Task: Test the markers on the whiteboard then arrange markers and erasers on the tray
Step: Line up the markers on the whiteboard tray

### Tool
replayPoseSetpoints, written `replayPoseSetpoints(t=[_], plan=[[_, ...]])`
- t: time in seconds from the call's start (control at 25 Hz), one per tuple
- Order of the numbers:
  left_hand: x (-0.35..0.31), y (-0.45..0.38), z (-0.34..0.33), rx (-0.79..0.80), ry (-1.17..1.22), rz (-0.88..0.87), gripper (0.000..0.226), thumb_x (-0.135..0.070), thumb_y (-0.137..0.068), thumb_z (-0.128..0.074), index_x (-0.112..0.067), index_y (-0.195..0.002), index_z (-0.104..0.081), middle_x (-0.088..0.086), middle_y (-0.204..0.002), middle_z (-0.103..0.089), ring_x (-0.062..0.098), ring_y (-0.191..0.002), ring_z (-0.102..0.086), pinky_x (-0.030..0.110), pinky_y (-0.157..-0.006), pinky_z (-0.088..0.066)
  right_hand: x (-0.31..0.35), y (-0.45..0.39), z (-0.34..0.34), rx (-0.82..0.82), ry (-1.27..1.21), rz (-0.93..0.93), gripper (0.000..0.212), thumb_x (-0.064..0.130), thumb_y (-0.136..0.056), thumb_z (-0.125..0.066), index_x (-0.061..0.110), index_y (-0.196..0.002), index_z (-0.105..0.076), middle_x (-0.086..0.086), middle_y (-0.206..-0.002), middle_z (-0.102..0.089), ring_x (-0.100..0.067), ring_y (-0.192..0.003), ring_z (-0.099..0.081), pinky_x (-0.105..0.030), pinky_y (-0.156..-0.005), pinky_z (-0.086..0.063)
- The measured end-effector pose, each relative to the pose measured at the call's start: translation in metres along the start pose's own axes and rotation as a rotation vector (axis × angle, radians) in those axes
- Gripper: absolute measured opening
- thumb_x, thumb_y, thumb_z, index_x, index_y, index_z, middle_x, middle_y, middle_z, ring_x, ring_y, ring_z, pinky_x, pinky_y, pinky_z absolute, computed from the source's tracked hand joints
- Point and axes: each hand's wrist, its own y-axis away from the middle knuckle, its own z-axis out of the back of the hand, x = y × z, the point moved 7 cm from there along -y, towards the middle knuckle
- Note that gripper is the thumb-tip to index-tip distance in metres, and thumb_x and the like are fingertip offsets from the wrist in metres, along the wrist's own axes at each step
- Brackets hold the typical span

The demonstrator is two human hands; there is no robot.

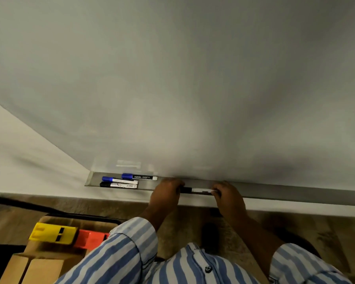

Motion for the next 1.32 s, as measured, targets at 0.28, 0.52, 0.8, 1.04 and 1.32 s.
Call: replayPoseSetpoints(t=[0.28, 0.52, 0.8, 1.04, 1.32], plan=[[0.035, 0.026, 0.032, -0.163, 0.125, 0.066, 0.027, -0.018, -0.1, -0.067, -0.023, -0.126, -0.07, -0.005, -0.124, -0.068, 0.01, -0.112, -0.061, 0.031, -0.099, -0.056, 0.056, -0.002, -0.012, 0.056, -0.072, 0.132, 0.019, 0.019, -0.095, -0.073, 0.019, -0.114, -0.074, 0.003, -0.111, -0.067, -0.016, -0.101, -0.064, -0.034, -0.088, -0.057], [0.125, 0.068, 0.116, -0.548, 0.228, 0.471, 0.022, -0.006, -0.095, -0.07, -0.015, -0.115, -0.072, 0.002, -0.117, -0.068, 0.019, -0.11, -0.065, 0.033, -0.099, -0.054, 0.158, -0.009, -0.07, 0.284, -0.358, 0.115, 0.028, 0.013, -0.096, -0.073, 0.014, -0.123, -0.075, -0.002, -0.111, -0.077, -0.012, -0.1, -0.071, -0.031, -0.099, -0.059], [0.181, 0.067, 0.135, -0.365, 0.29, 0.688, 0.04, -0.013, -0.103, -0.062, -0.007, -0.143, -0.059, 0.015, -0.146, -0.056, 0.034, -0.129, -0.059, 0.044, -0.114, -0.048, 0.203, -0.019, -0.124, 0.403, -0.349, -0.013, 0.053, 0.012, -0.093, -0.074, 0.01, -0.144, -0.063, -0.01, -0.126, -0.073, -0.024, -0.115, -0.07, -0.036, -0.107, -0.054], [0.182, 0.065, 0.13, -0.389, 0.249, 0.653, 0.041, -0.009, -0.101, -0.065, -0.007, -0.142, -0.059, 0.015, -0.146, -0.055, 0.035, -0.132, -0.056, 0.046, -0.115, -0.046, 0.214, -0.014, -0.144, 0.471, -0.415, -0.093, 0.061, 0.015, -0.089, -0.077, 0.015, -0.147, -0.059, -0.002, -0.136, -0.068, -0.021, -0.125, -0.067, -0.036, -0.109, -0.053], [0.184, 0.062, 0.13, -0.272, 0.272, 0.674, 0.03, -0.006, -0.105, -0.057, -0.006, -0.133, -0.065, 0.012, -0.129, -0.067, 0.028, -0.118, -0.066, 0.039, -0.106, -0.052, 0.216, -0.013, -0.151, 0.472, -0.557, -0.161, 0.062, 0.007, -0.087, -0.08, 0.012, -0.146, -0.061, -0.004, -0.137, -0.07, -0.022, -0.126, -0.067, -0.043, -0.111, -0.055]])
